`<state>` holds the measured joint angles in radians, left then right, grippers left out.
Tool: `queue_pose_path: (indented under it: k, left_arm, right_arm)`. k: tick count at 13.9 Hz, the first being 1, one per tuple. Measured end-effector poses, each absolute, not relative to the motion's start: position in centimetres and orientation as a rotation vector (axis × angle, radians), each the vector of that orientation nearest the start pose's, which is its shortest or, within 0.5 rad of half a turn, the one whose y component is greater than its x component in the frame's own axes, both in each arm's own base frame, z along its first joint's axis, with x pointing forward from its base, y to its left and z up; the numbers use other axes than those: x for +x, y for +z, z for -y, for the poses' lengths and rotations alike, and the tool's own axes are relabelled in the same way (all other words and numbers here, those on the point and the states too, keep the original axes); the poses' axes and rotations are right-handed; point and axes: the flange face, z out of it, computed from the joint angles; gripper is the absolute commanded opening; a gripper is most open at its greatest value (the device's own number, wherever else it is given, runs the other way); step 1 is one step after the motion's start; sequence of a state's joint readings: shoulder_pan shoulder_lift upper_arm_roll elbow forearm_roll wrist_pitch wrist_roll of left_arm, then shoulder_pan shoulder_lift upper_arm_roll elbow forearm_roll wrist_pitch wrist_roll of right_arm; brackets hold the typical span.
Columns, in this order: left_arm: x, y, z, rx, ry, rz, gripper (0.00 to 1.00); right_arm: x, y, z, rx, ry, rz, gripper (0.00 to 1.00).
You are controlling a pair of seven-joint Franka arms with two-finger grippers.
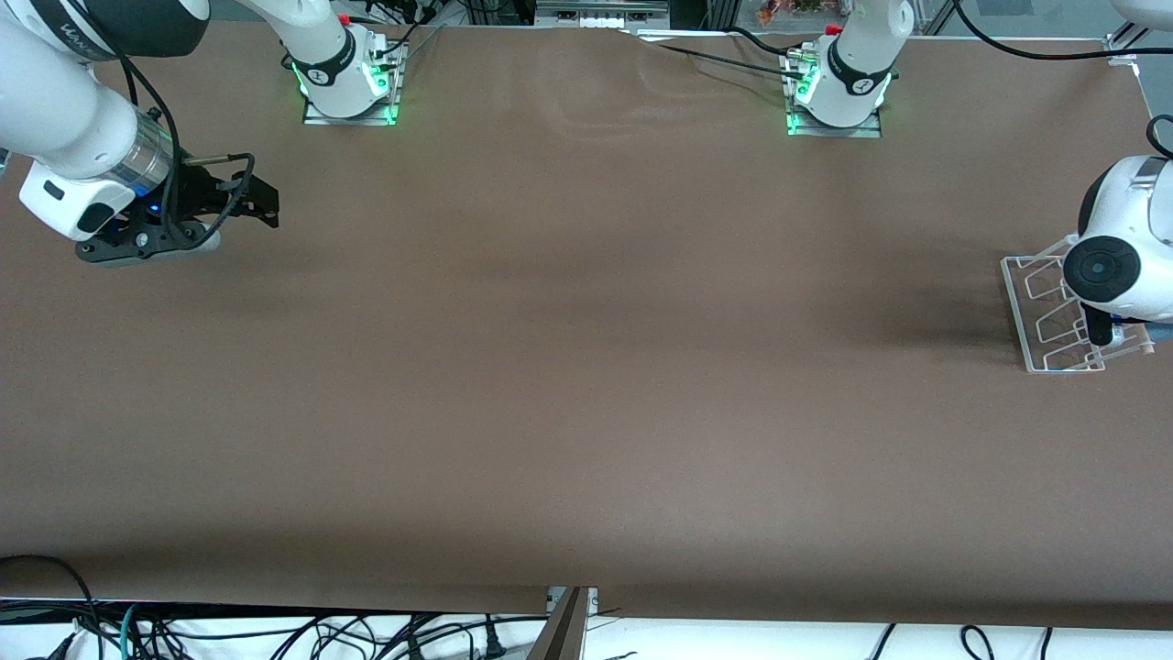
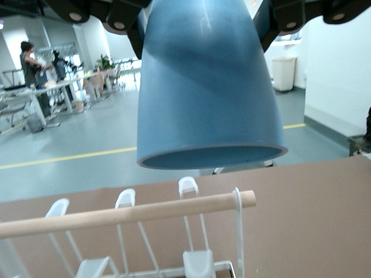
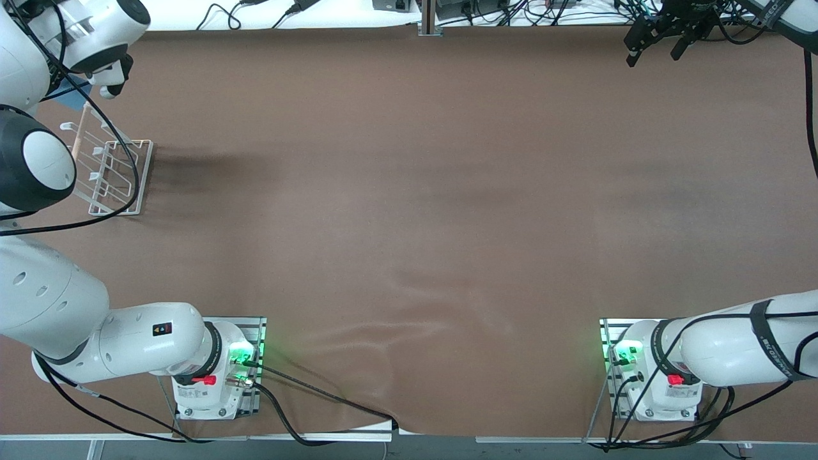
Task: Transfer cup to left arm and place on rack
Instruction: 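Lower the cup onto the white rack peg with the left gripper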
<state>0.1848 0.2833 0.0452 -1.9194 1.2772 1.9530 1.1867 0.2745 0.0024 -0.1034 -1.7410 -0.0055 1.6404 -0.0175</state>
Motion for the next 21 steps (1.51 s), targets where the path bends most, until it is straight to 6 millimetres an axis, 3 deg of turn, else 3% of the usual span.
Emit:
queue_pose_path:
  k: [10,17,18,19,20,21]
  left_arm:
    - [54.3,28.6,-17.3,-1.342,0.974,-1.471,0.0]
    - [53.8,26.8,-16.9,-1.369,0.946,-1.464,0.0]
    - [53.7,26.3,-16.8,-1.374,0.94,-1.466,0.13]
    - [53.6,26.0,-16.8,-1.377,0.937,-1.469,0.77]
    - [53.6,25.9,-16.7,-1.377,0.936,-1.472,1.0]
    - [53.7,25.8,-16.7,-1.378,0.932,-1.474,1.0]
  right_arm:
    - [54.3,55.8,-9.8,-3.184,0.122,0.362,0.99]
    - [54.6,56.7,-9.9,-3.189,0.091,0.364,0.99]
    - [54.6,56.8,-9.9,-3.189,0.087,0.364,0.99]
    - [54.7,56.9,-9.9,-3.189,0.085,0.364,0.99]
    - [54.8,56.9,-9.9,-3.189,0.085,0.365,0.99]
    - [54.8,56.8,-9.9,-3.189,0.089,0.364,0.99]
